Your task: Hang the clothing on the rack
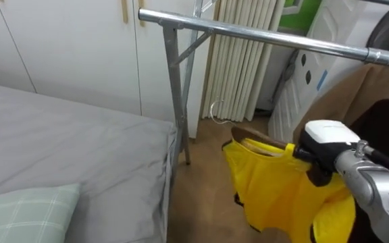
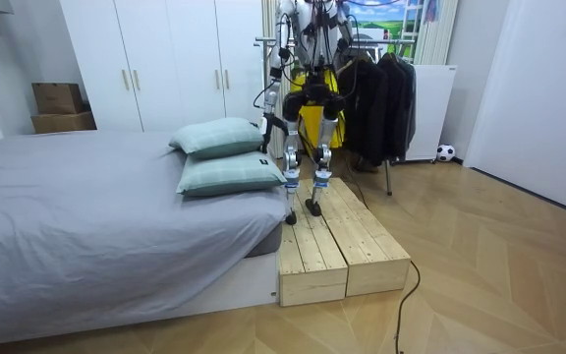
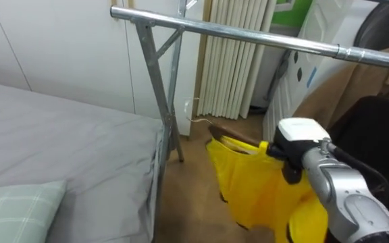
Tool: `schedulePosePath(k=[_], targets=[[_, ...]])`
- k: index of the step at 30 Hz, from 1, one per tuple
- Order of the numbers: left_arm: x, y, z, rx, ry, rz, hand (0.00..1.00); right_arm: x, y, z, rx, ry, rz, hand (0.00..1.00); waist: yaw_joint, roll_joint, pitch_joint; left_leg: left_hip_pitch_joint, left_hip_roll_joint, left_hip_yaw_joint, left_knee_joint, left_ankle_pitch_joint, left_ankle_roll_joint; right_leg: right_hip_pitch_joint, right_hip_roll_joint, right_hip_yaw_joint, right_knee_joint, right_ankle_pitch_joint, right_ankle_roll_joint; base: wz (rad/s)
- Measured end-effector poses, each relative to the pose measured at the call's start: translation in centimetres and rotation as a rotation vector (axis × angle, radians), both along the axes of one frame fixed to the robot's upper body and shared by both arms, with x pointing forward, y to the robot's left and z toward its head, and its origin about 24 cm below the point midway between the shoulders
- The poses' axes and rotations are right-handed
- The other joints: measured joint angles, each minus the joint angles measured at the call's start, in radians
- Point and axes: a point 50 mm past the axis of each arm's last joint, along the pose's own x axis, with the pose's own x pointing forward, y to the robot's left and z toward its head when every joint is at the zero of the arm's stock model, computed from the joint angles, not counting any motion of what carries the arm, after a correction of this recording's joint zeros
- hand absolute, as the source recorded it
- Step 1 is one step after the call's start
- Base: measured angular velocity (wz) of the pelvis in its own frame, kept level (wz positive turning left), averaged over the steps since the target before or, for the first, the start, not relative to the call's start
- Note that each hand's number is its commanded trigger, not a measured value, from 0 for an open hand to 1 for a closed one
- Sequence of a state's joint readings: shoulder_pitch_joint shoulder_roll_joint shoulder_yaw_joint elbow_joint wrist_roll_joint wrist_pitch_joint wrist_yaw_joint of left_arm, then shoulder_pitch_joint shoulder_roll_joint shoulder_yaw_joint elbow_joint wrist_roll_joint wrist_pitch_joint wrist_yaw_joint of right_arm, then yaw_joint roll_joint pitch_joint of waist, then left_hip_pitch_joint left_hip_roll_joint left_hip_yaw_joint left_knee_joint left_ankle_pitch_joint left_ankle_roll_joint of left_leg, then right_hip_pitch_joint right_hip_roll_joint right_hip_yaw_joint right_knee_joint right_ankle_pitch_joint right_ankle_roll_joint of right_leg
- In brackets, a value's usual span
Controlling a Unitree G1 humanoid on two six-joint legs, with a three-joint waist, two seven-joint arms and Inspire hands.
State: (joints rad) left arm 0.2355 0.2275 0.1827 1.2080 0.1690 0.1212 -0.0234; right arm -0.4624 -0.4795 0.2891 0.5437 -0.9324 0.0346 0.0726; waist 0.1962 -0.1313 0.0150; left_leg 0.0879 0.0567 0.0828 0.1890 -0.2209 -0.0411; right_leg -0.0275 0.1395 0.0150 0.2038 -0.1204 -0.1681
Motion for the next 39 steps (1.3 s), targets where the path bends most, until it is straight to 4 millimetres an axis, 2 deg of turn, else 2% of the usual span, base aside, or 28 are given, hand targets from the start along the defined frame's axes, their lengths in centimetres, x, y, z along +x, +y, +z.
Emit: schedulePosePath(k=[8, 14, 20, 26, 29, 32, 35, 39], targets=[[0.2, -0.4, -0.1, -0.001, 0.002, -0.028, 0.0, 0.2, 1.2, 1.6, 0.062, -0.181, 0.076, 1.0, -0.009, 0.014, -0.0006, -0.011, 0.0, -0.004, 0.009, 0.0, 0.0, -0.005, -0.001, -0.005, -0.001, 0.0, 0.0, 0.02], [0.1, -0.5, -0.1, 0.001, 0.004, -0.027, 0.0, 0.2, 1.6, 2.1, 0.128, -0.238, 0.097, 1.0, -0.018, 0.021, -0.0027, -0.008, 0.002, -0.005, 0.01, 0.0, 0.0, 0.003, -0.002, -0.018, -0.003, 0.001, -0.002, 0.05], [0.0, -0.7, -0.2, -0.005, 0.006, -0.025, 0.0, 0.3, 1.7, 3.4, 0.238, -0.29, 0.087, 1.0, -0.024, 0.033, -0.0098, -0.005, 0.002, -0.003, 0.009, 0.0, -0.001, 0.003, -0.002, -0.017, 0.0, 0.001, -0.002, 0.0], [-0.2, -0.8, -0.2, -0.006, 0.01, -0.024, 0.0, 0.3, 1.7, 3.6, 0.35, -0.295, 0.064, 1.0, -0.023, 0.035, -0.0091, 0.01, 0.002, -0.003, 0.008, 0.0, -0.001, 0.016, -0.002, -0.015, -0.001, 0.001, -0.002, 0.0], [-0.1, -0.9, -0.3, -0.007, 0.009, -0.027, 0.0, -0.1, 1.0, 3.1, 0.467, -0.278, 0.012, 1.0, -0.025, 0.037, -0.0079, 0.011, 0.002, -0.003, 0.009, 0.0, -0.001, 0.013, -0.002, -0.014, -0.005, 0.0, 0.0, 0.03], [0.0, -1.1, -0.3, -0.008, 0.01, -0.06, 0.0, -1.3, -0.7, 1.4, 0.587, -0.215, -0.101, 1.0, -0.024, 0.044, -0.0063, 0.01, 0.001, -0.005, 0.01, 0.0, -0.001, 0.024, -0.002, -0.013, -0.016, -0.001, 0.003, 0.09], [0.0, -1.1, -0.3, -0.007, 0.018, -0.071, 0.0, -1.6, -1.8, -0.2, 0.681, -0.134, -0.182, 1.0, -0.025, 0.047, -0.0055, 0.011, 0.001, -0.005, 0.01, 0.0, -0.001, 0.019, -0.002, -0.014, -0.016, 0.002, 0.002, -0.04], [-0.1, -1.1, -0.3, -0.006, 0.022, -0.074, 0.0, -1.8, -2.3, -0.9, 0.744, -0.079, -0.232, 1.0, -0.025, 0.048, -0.0057, 0.007, 0.003, -0.003, 0.009, 0.0, -0.001, 0.017, -0.001, -0.015, -0.013, 0.004, -0.001, -0.07]])
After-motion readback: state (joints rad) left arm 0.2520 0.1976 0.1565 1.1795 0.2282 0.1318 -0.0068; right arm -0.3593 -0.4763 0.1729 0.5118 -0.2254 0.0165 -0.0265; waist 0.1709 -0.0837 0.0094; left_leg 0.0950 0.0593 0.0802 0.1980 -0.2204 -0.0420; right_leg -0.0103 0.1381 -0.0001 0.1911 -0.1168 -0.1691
